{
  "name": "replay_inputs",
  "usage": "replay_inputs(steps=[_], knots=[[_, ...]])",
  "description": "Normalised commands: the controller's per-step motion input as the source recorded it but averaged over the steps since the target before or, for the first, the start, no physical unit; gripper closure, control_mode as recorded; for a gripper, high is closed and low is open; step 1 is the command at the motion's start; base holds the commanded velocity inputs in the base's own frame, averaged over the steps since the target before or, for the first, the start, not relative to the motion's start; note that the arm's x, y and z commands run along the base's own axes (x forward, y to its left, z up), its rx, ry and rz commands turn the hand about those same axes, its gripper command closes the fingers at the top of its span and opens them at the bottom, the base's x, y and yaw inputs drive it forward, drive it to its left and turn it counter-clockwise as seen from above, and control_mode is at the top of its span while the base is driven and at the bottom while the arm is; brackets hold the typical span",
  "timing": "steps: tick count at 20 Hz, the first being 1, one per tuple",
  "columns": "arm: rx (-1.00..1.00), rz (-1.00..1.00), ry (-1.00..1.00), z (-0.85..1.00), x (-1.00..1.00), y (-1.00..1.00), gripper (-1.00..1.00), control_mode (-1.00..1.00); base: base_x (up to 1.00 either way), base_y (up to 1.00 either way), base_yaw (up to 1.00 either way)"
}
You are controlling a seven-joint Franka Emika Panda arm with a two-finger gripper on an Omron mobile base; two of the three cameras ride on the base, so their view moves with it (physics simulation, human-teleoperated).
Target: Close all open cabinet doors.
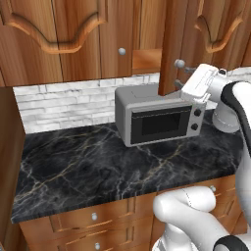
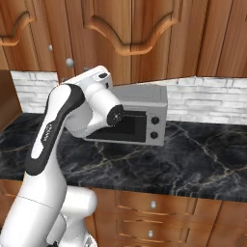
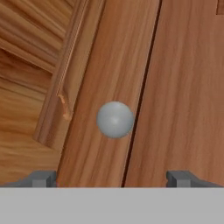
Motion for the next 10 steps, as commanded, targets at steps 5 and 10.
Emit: replay_inputs(steps=[5, 10], knots=[[0.06, 0.00, 0.00, 0.00, 0.44, 0.47, -1.00, -1.00, 0.00, 0.00, 0.00], [0.07, 0.00, 0.00, 0.09, 0.45, 0.42, -1.00, -1.00, 0.00, 0.00, 0.00]])
